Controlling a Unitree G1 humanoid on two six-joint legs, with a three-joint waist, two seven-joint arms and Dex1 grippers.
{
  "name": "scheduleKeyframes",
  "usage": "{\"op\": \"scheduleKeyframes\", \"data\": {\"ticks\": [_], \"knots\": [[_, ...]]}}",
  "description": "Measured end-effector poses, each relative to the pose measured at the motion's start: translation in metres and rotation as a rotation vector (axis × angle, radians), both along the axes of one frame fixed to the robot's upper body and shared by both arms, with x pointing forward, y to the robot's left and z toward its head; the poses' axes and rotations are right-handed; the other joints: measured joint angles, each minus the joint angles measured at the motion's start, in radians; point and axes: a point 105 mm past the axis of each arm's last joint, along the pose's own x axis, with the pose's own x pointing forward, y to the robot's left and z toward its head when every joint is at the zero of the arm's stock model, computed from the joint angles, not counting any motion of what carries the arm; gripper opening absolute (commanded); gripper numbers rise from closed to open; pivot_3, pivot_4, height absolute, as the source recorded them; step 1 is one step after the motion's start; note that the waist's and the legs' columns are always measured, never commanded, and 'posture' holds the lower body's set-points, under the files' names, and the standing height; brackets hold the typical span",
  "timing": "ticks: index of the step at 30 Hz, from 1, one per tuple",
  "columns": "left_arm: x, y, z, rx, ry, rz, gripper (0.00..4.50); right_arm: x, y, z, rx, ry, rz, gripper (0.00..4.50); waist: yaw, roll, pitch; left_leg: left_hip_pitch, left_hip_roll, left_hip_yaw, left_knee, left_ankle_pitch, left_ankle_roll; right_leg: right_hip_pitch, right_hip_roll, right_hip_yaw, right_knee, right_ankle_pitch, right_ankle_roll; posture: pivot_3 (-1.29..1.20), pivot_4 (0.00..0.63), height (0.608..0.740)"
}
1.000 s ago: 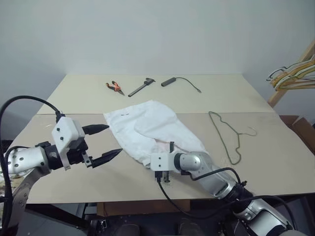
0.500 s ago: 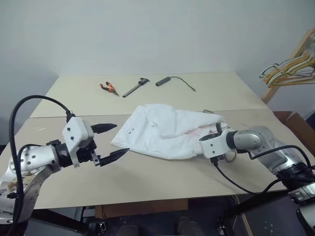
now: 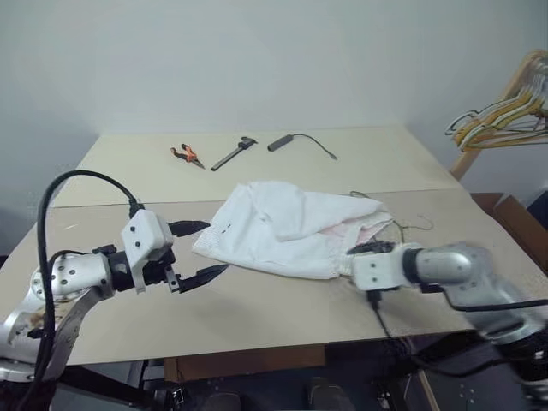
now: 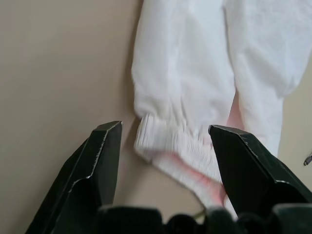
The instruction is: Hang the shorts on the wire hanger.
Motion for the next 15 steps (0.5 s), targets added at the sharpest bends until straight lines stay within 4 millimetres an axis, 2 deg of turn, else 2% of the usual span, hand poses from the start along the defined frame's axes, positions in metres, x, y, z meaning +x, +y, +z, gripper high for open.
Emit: {"op": "scheduleKeyframes", "data": {"ticks": [2, 4, 6, 10, 13, 15], "knots": [[0.002, 0.000, 0.002, 0.000, -0.012, -0.003, 4.50, 0.002, 0.007, -0.016, -0.019, 0.027, -0.083, 3.36, 0.001, 0.000, 0.000, -0.001, -0.001, 0.000, 0.000, 0.000, 0.000, -0.001, -0.001, 0.000, 0.000, 0.001, -0.001, -0.02, 0.000, 0.740], [0.003, 0.000, 0.003, 0.002, -0.019, -0.003, 4.50, 0.004, 0.010, -0.026, -0.065, 0.033, -0.146, 2.98, 0.003, 0.000, 0.000, -0.002, -0.001, 0.000, 0.000, 0.000, 0.000, -0.002, -0.001, 0.000, 0.000, 0.004, -0.006, -0.02, 0.000, 0.740], [0.003, 0.000, 0.001, 0.009, -0.017, -0.004, 4.50, 0.005, 0.010, -0.026, -0.117, 0.000, -0.168, 2.46, 0.005, 0.001, 0.000, -0.002, -0.002, 0.000, 0.000, 0.000, 0.000, -0.002, -0.002, 0.000, -0.001, 0.004, -0.006, -0.01, 0.000, 0.740], [0.003, 0.000, 0.001, 0.006, -0.015, -0.005, 4.50, 0.009, 0.008, -0.027, -0.188, -0.076, -0.208, 1.05, 0.005, 0.000, 0.000, -0.002, -0.002, 0.000, 0.000, -0.001, -0.001, -0.002, -0.002, 0.000, -0.001, 0.003, -0.006, -0.01, 0.000, 0.740], [0.003, 0.000, 0.000, 0.006, -0.013, -0.004, 4.50, 0.018, 0.005, -0.019, -0.226, -0.152, -0.229, 0.06, 0.003, 0.001, 0.000, -0.002, -0.002, 0.000, 0.000, -0.001, -0.001, -0.002, -0.002, 0.000, 0.000, 0.003, -0.005, -0.01, 0.000, 0.740], [0.004, 0.000, 0.000, 0.010, -0.016, 0.002, 4.50, 0.023, 0.004, -0.011, -0.230, -0.195, -0.234, 0.06, 0.002, 0.001, 0.000, -0.001, -0.002, 0.000, 0.000, -0.001, -0.001, -0.001, -0.002, 0.000, 0.000, 0.003, -0.005, -0.01, 0.000, 0.740]]}}
